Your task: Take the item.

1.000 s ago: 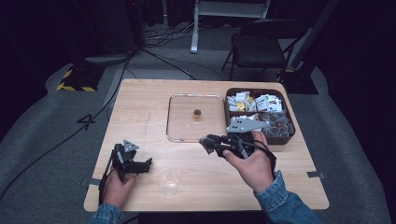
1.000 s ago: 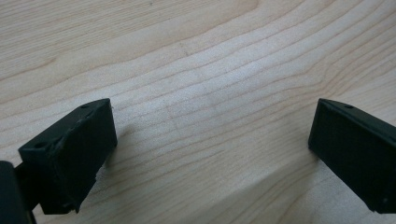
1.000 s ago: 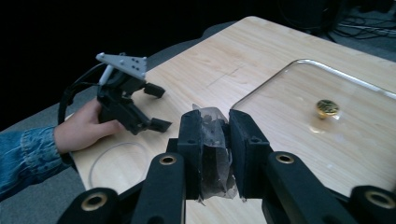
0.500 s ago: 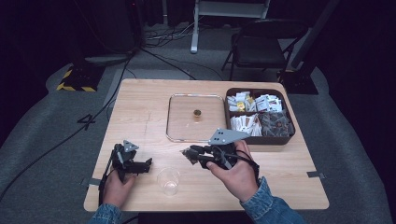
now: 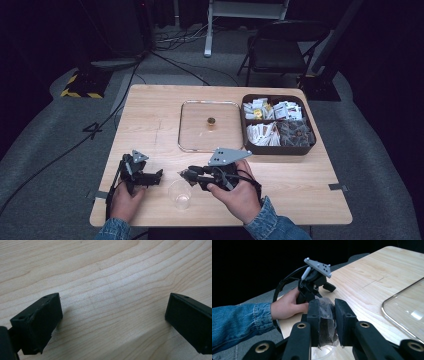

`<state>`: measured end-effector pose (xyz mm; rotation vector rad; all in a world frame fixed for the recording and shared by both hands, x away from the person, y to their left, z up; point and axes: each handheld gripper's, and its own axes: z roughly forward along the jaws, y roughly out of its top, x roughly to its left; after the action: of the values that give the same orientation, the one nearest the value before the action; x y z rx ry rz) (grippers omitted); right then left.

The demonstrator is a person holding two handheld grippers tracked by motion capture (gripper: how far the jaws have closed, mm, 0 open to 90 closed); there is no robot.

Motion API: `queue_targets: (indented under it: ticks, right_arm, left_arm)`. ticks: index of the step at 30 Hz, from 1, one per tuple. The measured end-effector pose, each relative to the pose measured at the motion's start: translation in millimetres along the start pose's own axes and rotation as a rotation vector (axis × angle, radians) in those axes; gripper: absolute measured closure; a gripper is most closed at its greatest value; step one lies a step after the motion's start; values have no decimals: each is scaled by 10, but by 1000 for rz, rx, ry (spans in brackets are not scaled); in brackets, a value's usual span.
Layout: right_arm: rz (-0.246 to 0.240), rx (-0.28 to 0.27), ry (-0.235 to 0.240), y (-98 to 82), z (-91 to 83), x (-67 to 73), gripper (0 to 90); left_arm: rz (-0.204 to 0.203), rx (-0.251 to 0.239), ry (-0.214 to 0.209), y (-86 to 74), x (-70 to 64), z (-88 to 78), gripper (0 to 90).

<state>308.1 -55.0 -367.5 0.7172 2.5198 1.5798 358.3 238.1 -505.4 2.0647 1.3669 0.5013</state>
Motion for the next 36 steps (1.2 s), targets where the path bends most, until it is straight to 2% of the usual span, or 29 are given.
queue_targets:
  ticks: [11, 25, 27, 29, 31, 36]
  right_arm:
    - [-15, 8, 50, -90, 158, 50, 757]
    - [-25, 51, 65, -241, 366, 49, 753]
    - [-45, 60, 64, -252, 384, 58, 700]
    - [-68, 52, 59, -261, 406, 66, 562]
    - [-80, 31, 51, -254, 402, 56, 490]
    - [-92, 13, 24, -199, 317, 11, 444]
  left_arm:
    - [1, 0, 1, 0, 1, -1, 14]
    - [1, -1, 1, 1, 2, 1, 14]
    - [2, 1, 1, 1, 2, 0, 14]
    - [1, 0, -1, 1, 1, 1, 14]
    - [1, -1, 0, 1, 1, 1, 14]
    - [1, 0, 1, 1, 1, 0, 14]
